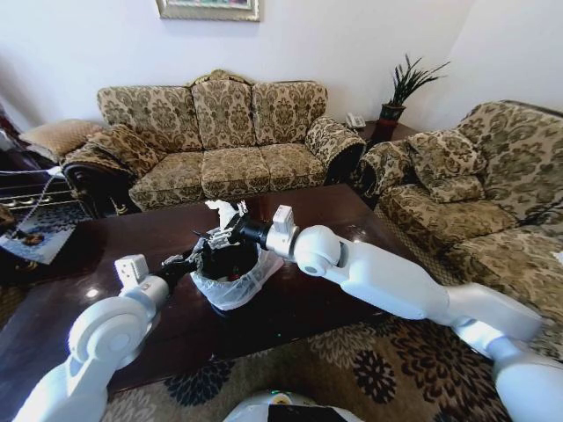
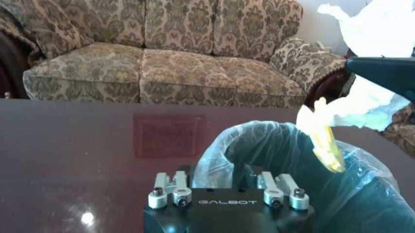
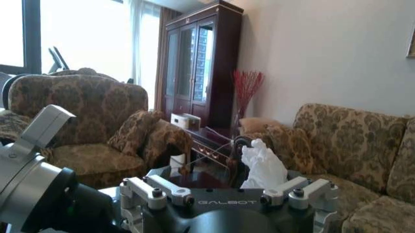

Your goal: Move to the front of the table and place the trash on the table into the trash bin.

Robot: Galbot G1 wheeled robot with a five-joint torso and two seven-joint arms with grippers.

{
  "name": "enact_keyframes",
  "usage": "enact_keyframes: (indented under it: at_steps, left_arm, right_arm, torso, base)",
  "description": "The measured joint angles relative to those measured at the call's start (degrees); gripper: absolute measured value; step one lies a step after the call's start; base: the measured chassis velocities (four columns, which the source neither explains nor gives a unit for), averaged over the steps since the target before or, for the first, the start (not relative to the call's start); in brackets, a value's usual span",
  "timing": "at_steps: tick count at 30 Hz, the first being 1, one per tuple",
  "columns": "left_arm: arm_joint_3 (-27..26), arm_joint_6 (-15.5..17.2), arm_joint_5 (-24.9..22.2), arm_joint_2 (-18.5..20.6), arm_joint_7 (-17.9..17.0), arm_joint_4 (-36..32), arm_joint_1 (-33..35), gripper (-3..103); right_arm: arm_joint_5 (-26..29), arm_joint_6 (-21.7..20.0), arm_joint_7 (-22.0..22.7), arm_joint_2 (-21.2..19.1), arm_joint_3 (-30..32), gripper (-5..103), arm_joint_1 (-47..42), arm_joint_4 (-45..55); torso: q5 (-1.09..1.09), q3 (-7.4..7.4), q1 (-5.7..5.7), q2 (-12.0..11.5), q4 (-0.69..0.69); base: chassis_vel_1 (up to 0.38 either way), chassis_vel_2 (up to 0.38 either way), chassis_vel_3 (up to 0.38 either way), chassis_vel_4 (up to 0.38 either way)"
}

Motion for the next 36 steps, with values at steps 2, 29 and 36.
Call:
enact_keyframes:
  at_steps: [2, 29, 36]
  left_arm:
    - [0.0, 0.0, 0.6, -0.1, 0.5, 0.1, 0.0, 57]
    - [-2.1, -4.7, 7.9, -2.0, 5.6, -3.0, 0.8, 100]
    - [-2.1, -4.8, 8.4, -2.2, 6.7, -3.0, 0.4, 100]
  right_arm:
    - [0.0, 0.1, 0.0, 0.0, 0.1, 100, 0.0, 0.1]
    - [-11.0, 6.1, -14.4, -7.0, -0.8, 100, 1.7, -0.7]
    - [-20.1, 11.2, -20.7, -8.1, -2.3, 100, 3.7, -2.7]
  torso:
    - [0.0, 0.0, 0.0, 0.0, 0.0]
    - [0.0, 0.01, 0.0, 0.0, 0.0]
    - [0.0, 0.01, 0.0, 0.0, 0.0]
  base:
    - [0.0, 0.0, 0.0, 0.0]
    - [0.0, 0.0, 0.0, 0.0]
    - [0.0, 0.0, 0.0, 0.0]
